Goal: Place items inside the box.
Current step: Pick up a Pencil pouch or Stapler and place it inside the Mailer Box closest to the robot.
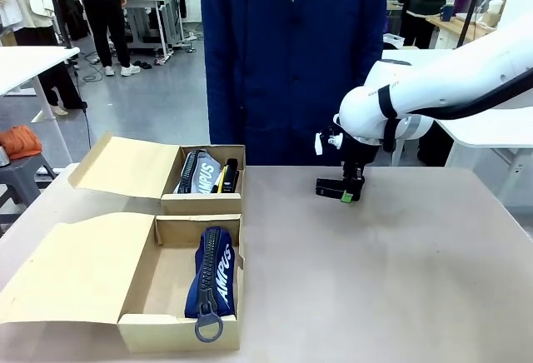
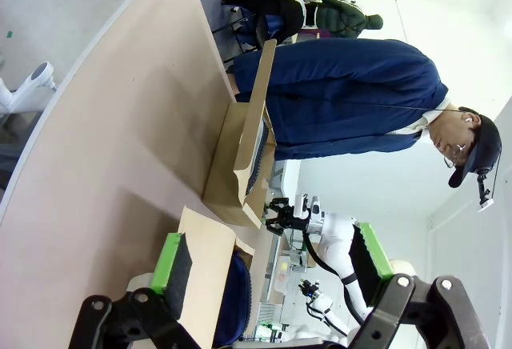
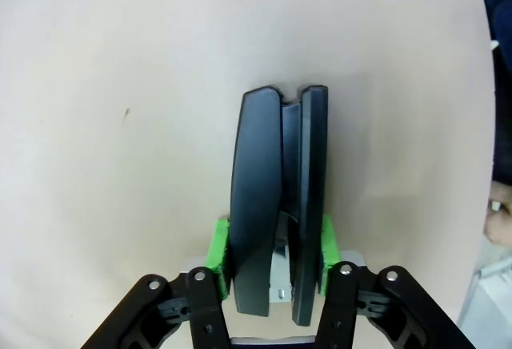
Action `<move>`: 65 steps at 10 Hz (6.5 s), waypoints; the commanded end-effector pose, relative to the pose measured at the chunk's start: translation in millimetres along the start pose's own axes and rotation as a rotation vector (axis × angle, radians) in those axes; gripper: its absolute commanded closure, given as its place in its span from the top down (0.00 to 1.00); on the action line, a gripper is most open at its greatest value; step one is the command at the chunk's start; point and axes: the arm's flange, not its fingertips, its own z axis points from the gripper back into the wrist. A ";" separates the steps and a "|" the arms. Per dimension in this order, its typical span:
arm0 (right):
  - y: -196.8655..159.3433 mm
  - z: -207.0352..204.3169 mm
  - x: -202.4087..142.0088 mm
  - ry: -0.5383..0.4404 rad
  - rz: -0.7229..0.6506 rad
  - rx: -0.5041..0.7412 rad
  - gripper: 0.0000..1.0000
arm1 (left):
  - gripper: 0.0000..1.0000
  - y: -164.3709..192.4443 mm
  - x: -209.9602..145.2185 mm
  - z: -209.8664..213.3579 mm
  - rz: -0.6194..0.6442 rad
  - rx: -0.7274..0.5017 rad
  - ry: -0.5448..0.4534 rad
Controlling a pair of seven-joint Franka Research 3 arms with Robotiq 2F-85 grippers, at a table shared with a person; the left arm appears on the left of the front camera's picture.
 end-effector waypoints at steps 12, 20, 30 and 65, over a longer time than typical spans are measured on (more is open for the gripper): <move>168.8 94.7 -70.3 0.116 -0.640 0.177 0.27 | 1.00 0.1 -3.9 -1.7 -0.015 -0.026 -0.011; 268.1 140.6 -49.5 -0.046 -0.911 0.210 0.42 | 1.00 0.1 -3.9 -1.7 -0.015 -0.026 -0.011; 356.0 179.4 85.2 -0.047 -1.216 0.177 0.42 | 1.00 0.1 -3.9 -1.7 -0.015 -0.026 -0.011; 404.9 22.1 284.1 -0.204 -1.307 0.179 0.42 | 1.00 0.1 -3.9 -1.7 -0.015 -0.026 -0.011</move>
